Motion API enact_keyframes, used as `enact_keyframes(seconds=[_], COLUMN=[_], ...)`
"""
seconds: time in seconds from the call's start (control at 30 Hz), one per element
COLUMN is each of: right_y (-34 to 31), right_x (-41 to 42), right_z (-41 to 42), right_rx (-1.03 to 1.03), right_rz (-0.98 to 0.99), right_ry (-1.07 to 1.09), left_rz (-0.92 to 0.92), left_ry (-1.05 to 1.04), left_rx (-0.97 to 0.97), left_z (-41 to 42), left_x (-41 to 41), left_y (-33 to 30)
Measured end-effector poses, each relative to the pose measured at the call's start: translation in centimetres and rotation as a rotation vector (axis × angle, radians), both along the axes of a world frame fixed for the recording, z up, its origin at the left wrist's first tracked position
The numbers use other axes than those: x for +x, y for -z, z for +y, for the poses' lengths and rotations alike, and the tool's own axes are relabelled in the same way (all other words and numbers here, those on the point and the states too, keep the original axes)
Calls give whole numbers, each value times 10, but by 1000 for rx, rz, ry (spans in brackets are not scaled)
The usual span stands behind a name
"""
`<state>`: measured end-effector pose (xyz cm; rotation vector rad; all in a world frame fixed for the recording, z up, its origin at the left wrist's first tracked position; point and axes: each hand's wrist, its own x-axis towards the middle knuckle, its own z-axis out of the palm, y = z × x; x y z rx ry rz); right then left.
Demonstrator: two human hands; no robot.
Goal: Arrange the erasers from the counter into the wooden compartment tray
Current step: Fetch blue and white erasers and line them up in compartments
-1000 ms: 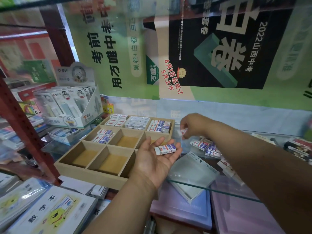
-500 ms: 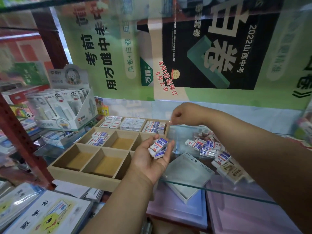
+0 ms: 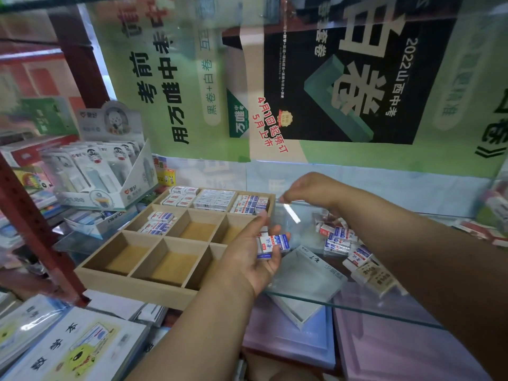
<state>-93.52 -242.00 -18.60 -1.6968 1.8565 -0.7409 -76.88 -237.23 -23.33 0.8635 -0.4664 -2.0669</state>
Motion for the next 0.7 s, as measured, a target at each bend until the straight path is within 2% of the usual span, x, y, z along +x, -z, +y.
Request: enact_keyframes(seconds=[0.07,0.17,0.23,0.27,0.3,0.37,0.43,0.5,0.57,0.7], right_y=[-12,-16,-21,-24,-24,-15,1,19,30,44], right_x=[10,17,6,-5,-18,-46,-63,-68,-66,-61], right_z=[12,27,34,35,36,35,38,42,43,36], right_rx=[37,128,152,127,83,52,152,221,196,160], right_rz=[-198,-263,-329,-297,-159,351,738,888,987,1017], right_ry=[-92,-189,-189,-168,-132,-79,-61,-57,-64,-110], left_rz=[17,88,92,91,101,138,174,192,206,231], left_ry=[37,81,87,88,81,54,46,54,57,40], left_rx=[-45,-84,-87,-78,-65,-38,-20,-20,-32,-35], left_z=[0,2,4,4,5,4,4,4,4,6], left_x=[-4,-8,-9,-9,-8,-4,0,1,0,-2], left_y=[-1,-1,-2,-2,-3,-3,-2,0,3,5])
